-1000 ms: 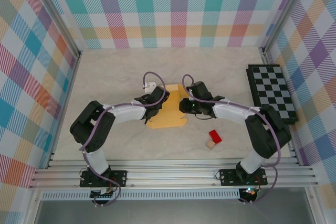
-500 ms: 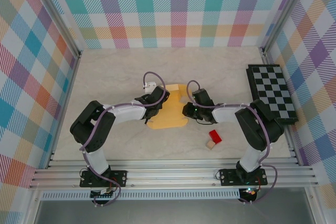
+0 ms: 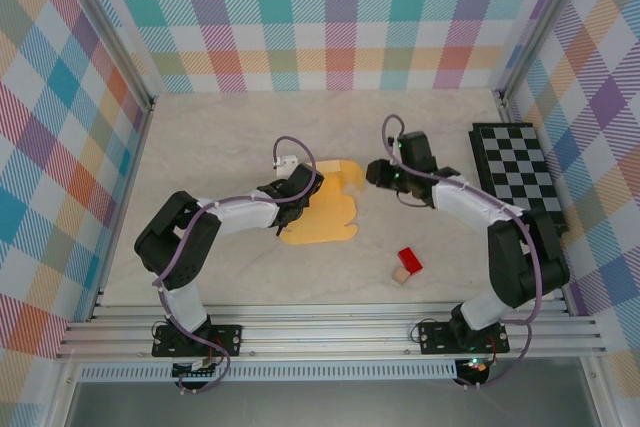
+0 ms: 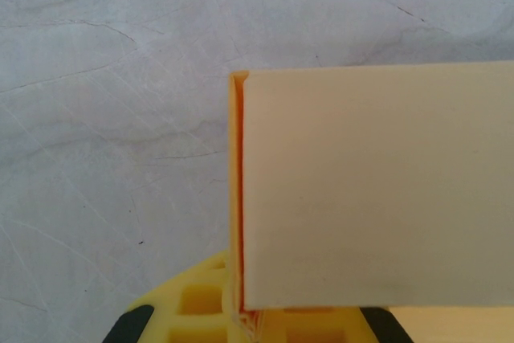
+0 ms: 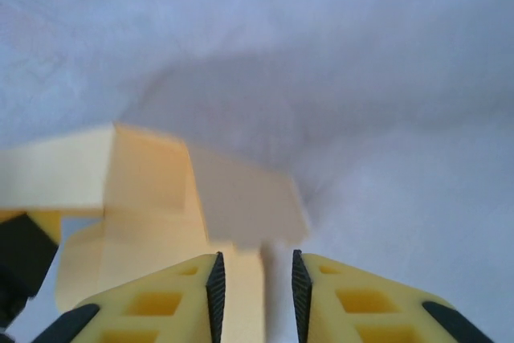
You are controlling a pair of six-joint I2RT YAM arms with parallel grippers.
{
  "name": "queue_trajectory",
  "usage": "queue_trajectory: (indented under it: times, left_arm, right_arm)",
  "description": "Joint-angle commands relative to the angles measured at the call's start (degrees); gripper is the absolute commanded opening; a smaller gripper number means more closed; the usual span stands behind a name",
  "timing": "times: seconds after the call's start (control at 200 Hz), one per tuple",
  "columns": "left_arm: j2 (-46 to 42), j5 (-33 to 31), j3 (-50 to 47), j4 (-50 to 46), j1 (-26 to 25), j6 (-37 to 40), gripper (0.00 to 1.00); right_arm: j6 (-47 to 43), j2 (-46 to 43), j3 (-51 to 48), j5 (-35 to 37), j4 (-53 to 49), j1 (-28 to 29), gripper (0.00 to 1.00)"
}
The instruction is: Fold the paper box
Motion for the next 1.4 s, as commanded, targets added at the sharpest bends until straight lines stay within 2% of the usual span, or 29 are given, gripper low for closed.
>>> queue_trajectory:
  times: [0.0, 0.11, 0.215, 0.445, 0.625, 0.89, 1.055, 1.235, 1.395]
  left_arm:
    - [2.2, 1.8, -0.5, -3.7, 0.7, 0.4, 0.0]
    - [2.1, 1.9, -0.5, -3.7, 0.7, 0.6, 0.0]
    - [2.3, 2.0, -0.3, -3.7, 0.7, 0.5, 0.0]
    - [2.6, 2.4, 0.6, -4.0, 0.7, 0.6, 0.0]
    - [2.8, 2.3, 0.8, -4.2, 0.7, 0.6, 0.0]
    - [3.4, 2.6, 1.1, -4.3, 0.7, 0.3, 0.0]
    - [3.5, 2.8, 1.3, -4.4, 0.7, 0.2, 0.0]
    - [3.3, 3.8, 1.3, -3.9, 0.7, 1.3, 0.0]
    - [3.2, 7.6, 1.0, -1.4, 0.7, 3.6, 0.0]
  right_arm:
    - [-20.5, 2.1, 4.7, 5.2, -8.7, -1.5, 0.34]
    - [-34.9, 7.1, 8.0, 4.2, -10.0, -1.7, 0.36]
    - [-40.9, 13.4, 13.0, 1.0, -14.7, -1.7, 0.38]
    - [-40.5, 19.7, 18.4, -7.6, -18.7, -1.2, 0.41]
    - [-41.3, 21.8, 20.9, -10.7, -22.9, 0.1, 0.41]
    - [-35.5, 22.8, 22.6, -15.7, -24.7, 0.6, 0.41]
    - [-31.8, 23.8, 25.0, -16.0, -25.1, 0.6, 0.42]
    - [-41.3, 22.4, 22.7, -14.6, -25.1, 1.0, 0.46]
    - [-49.8, 19.6, 19.8, -22.5, -20.9, 1.3, 0.51]
